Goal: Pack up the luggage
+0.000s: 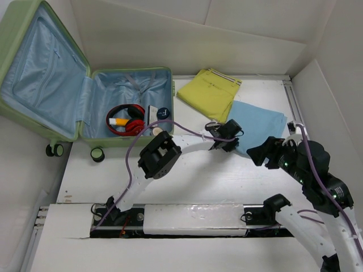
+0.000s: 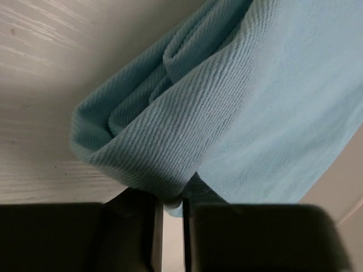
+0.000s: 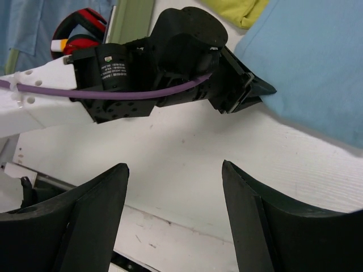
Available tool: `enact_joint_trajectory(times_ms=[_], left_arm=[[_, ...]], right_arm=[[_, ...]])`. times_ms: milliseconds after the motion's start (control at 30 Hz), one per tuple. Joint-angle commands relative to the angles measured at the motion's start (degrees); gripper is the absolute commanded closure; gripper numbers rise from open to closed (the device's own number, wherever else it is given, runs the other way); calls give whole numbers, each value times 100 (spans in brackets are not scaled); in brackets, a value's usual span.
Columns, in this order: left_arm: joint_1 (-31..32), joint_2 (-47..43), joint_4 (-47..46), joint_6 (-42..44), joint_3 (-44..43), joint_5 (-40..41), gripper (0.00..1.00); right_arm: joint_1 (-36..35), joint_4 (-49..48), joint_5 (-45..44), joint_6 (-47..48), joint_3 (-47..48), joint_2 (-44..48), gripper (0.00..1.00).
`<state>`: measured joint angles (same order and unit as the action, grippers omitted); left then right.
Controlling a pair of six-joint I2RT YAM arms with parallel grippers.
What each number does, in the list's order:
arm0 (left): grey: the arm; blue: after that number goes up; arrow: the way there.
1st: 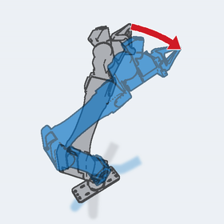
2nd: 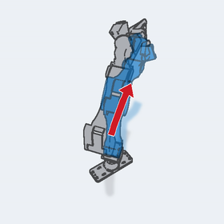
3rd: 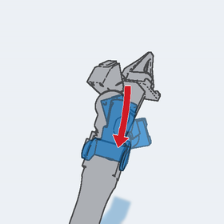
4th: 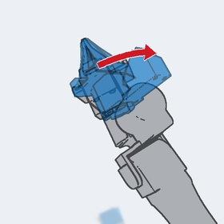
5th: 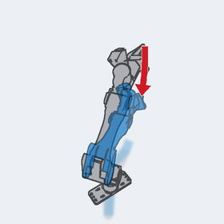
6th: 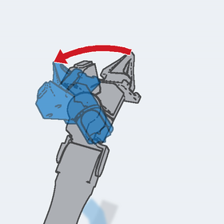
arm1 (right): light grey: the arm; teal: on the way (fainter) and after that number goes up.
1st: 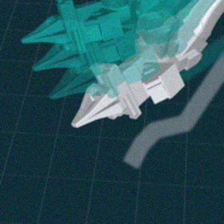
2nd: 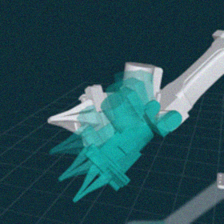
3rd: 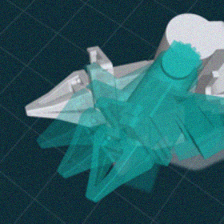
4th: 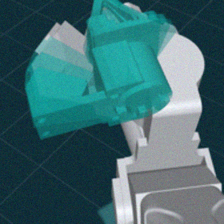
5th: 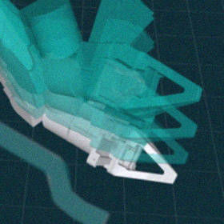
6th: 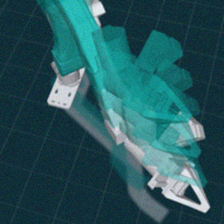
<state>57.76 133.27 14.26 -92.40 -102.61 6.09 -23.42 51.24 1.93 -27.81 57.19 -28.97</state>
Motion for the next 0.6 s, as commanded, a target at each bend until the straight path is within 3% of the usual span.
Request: enact_joint_trajectory(times_ms=[0, 200, 367, 433, 500, 567], left_arm=[[-89, 182, 1235, 72, -49, 657, 100], [7, -485, 1447, 1266, 828, 999, 100], [8, -1346, 1572, 1487, 2232, 1219, 99], [8, -1690, 1326, 1663, 2490, 1045, 77], [8, -1839, 1211, 1752, 2562, 991, 41], [78, -1840, 1150, 1804, 2562, 843, 29]], right_arm=[[-145, 157, -8, 188, 258, 137, 27], [-260, 237, -290, 355, 372, 199, 27], [-312, 114, -229, 356, 294, -3, 27], [-312, -52, -229, 408, 205, -74, 27], [-312, -53, -167, 408, 143, -144, 27], [-365, -115, -167, 469, 91, -205, 27]])
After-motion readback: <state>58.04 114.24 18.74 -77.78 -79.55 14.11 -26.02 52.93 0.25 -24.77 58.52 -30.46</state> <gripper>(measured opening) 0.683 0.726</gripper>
